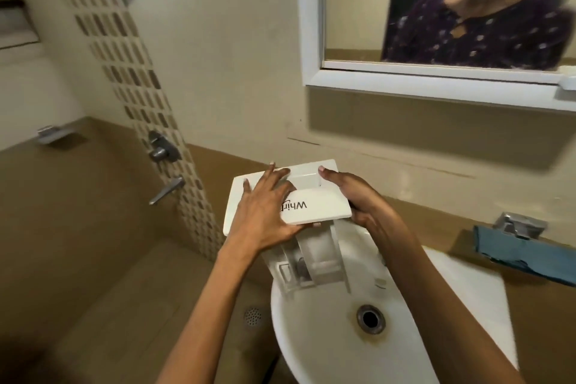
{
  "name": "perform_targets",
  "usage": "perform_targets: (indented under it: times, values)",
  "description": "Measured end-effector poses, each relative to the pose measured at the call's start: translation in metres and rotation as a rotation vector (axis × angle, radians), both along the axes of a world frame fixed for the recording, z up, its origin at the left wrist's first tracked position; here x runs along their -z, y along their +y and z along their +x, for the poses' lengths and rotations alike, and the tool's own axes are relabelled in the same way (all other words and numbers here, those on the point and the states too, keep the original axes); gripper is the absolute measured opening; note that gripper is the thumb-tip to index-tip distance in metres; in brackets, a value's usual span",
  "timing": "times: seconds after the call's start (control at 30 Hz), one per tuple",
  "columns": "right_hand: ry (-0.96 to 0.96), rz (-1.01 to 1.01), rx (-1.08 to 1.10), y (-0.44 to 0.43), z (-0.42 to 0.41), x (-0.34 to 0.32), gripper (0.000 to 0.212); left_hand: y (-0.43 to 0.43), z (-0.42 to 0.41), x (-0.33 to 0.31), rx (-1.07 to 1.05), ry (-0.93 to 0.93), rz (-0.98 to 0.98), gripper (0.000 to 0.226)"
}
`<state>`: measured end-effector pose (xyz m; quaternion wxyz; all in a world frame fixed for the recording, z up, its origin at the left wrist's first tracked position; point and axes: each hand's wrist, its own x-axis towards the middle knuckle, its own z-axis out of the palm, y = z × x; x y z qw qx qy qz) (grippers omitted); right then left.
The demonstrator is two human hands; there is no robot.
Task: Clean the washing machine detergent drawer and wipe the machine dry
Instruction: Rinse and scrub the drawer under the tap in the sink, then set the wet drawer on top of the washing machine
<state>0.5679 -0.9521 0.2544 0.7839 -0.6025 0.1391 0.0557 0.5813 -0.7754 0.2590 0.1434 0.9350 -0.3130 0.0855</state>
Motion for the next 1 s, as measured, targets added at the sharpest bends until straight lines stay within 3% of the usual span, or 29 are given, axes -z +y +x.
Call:
perform_targets:
  times: [0.1,0.17,0.3,0.37,0.43,0.57,0.7,0.8,1.0]
  values:
    - [-0.055,0.009,-0.121,0.03,0.012,-0.012,0.037,0.033,-0.005,0.001,-0.161,0.037,-0.149,0.079]
    - [-0.109,-0.028,-0.151,0.044,0.02,-0.017,0.04,0.06,-0.013,0.002,-0.312,0.087,-0.231,0.095]
    - [-0.187,-0.204,-0.077,0.068,0.039,0.005,0.029,0.121,-0.034,0.003,-0.587,0.097,-0.624,0.113]
    - [-0.158,-0.3,-0.032,0.089,0.047,0.033,0.022,0.158,-0.048,0.003,-0.713,0.077,-0.716,0.108]
    - [-0.098,-0.357,-0.042,0.114,0.047,0.06,0.028,0.194,-0.062,0.003,-0.857,0.085,-0.743,0.095]
    - [0.047,-0.269,-0.34,0.192,0.022,0.089,0.034,0.268,-0.095,0.006,-1.063,0.061,-0.826,0.078]
    - [0.017,-0.204,-0.591,0.285,-0.013,0.097,0.027,0.335,-0.143,0.007,-1.244,0.071,-0.954,0.052]
    - [-0.047,-0.198,-0.681,0.351,-0.04,0.095,0.019,0.385,-0.186,0.014,-1.309,0.086,-1.1,0.058]
    - [-0.11,-0.313,-0.756,0.47,-0.102,0.09,0.033,0.489,-0.275,0.018,-1.462,0.112,-1.238,0.055]
